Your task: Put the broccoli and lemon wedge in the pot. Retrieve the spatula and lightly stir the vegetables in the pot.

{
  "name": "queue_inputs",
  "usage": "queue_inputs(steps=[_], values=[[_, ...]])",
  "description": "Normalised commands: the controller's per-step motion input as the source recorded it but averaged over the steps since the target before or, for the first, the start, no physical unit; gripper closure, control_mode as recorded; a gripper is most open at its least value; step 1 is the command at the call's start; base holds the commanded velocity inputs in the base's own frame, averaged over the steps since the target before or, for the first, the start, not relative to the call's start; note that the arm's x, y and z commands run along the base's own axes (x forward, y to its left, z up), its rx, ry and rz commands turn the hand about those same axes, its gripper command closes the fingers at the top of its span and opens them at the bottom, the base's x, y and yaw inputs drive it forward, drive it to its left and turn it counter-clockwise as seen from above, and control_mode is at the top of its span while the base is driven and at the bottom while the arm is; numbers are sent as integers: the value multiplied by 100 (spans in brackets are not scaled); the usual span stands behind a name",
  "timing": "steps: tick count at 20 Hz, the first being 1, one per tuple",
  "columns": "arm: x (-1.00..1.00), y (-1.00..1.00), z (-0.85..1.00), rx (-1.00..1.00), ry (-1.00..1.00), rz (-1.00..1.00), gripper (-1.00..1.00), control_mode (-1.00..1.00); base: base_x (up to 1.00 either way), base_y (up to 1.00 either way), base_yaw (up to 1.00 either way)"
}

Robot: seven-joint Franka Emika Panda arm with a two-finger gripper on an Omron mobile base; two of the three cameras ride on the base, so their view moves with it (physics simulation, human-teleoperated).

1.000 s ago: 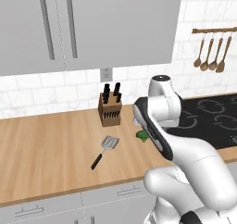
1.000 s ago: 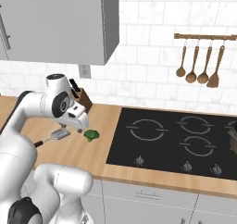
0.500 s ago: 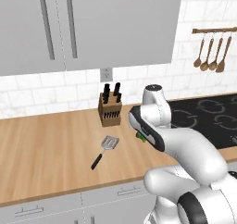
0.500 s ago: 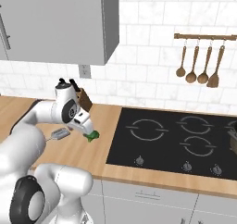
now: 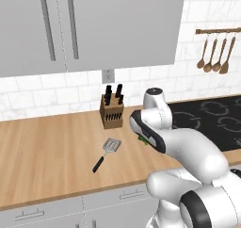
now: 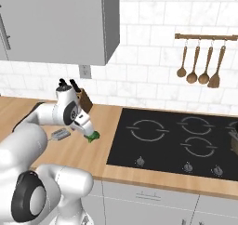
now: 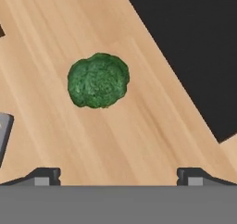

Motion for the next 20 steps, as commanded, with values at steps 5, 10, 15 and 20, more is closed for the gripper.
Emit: queue_inputs(steps=[5,10,15,20], values=[[14,-4,-15,0,-1,-7,-100,-100,0,0,0],[24,-10,-8,0,0,-1,-100,-100,0,0,0],[24,-1,-22,0,0,0,-100,-100,0,0,0],[8,0,-30,0,0,-1,-100,-100,0,0,0]])
